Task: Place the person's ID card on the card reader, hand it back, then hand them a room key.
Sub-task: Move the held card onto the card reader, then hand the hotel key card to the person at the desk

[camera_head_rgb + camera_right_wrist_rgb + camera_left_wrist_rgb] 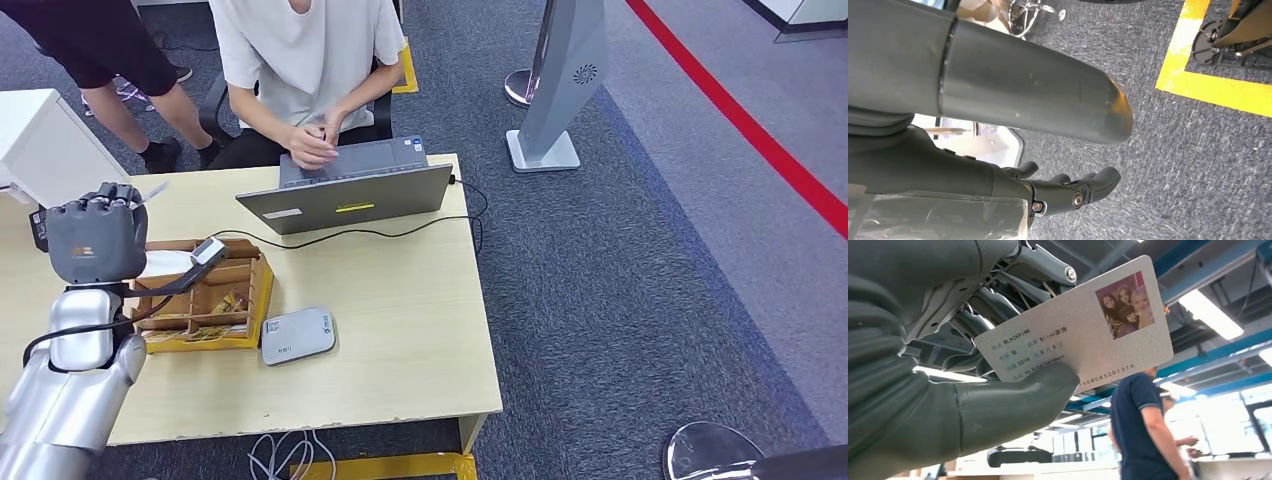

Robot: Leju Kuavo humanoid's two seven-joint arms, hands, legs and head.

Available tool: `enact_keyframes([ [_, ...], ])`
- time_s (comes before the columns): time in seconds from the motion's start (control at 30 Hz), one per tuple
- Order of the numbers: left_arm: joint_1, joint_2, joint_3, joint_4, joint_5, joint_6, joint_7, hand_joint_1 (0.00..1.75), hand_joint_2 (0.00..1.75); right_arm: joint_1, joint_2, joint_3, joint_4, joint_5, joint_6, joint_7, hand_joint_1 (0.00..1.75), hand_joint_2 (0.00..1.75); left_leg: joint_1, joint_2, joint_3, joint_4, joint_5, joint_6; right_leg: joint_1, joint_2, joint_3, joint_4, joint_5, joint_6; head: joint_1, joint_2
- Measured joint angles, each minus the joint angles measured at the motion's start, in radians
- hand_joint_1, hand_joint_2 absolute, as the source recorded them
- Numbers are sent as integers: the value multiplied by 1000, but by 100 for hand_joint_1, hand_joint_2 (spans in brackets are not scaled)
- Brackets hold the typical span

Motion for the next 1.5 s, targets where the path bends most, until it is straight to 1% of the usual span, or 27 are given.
enact_keyframes([
  [0.1,-57,21,24,88,0,1,-17,175,175,0,-3,8,0,5,9,-5,0,0,0,0,0,0,0,0,0,0,0,0,0,0,0,0],
  [0.2,-137,51,64,204,0,3,-39,175,175,0,-8,15,0,14,15,-8,0,0,1,0,0,0,1,-1,1,0,-1,0,1,-1,0,0],
  [0.27,-183,68,75,271,0,3,-42,175,175,-1,-12,19,1,15,15,-7,0,0,1,0,0,0,1,-1,2,0,-1,0,1,-1,-1,0],
  [0.4,-236,77,78,358,-1,4,-33,175,175,-3,-15,22,1,15,15,-6,0,0,1,0,0,0,2,-1,2,0,-1,0,1,-1,-1,0],
  [0.6,-263,72,77,407,-1,8,-25,175,175,-6,-15,23,2,15,15,-3,0,0,1,0,0,0,2,-1,1,0,-1,0,1,-1,-1,0],
  [0.87,-269,65,77,432,-1,8,-25,175,175,-6,-15,29,2,15,15,-3,0,0,1,9,-1,0,1,-1,1,8,-4,1,2,-2,-1,0],
  [1.17,-271,63,77,446,-1,8,-25,175,175,-6,-15,32,3,15,15,-3,0,0,1,11,-2,0,-1,-2,1,11,-6,1,2,-2,-1,0],
  [1.3,-272,63,77,450,-1,8,-26,0,175,-6,-16,33,3,14,14,-3,0,175,1,11,-2,0,-1,-2,2,11,-7,0,2,-2,-1,0],
  [1.5,-268,62,77,449,-1,9,-45,0,175,-6,-17,33,3,12,13,-2,0,175,1,9,-2,0,-1,-2,1,8,-6,1,2,-2,-1,0],
])
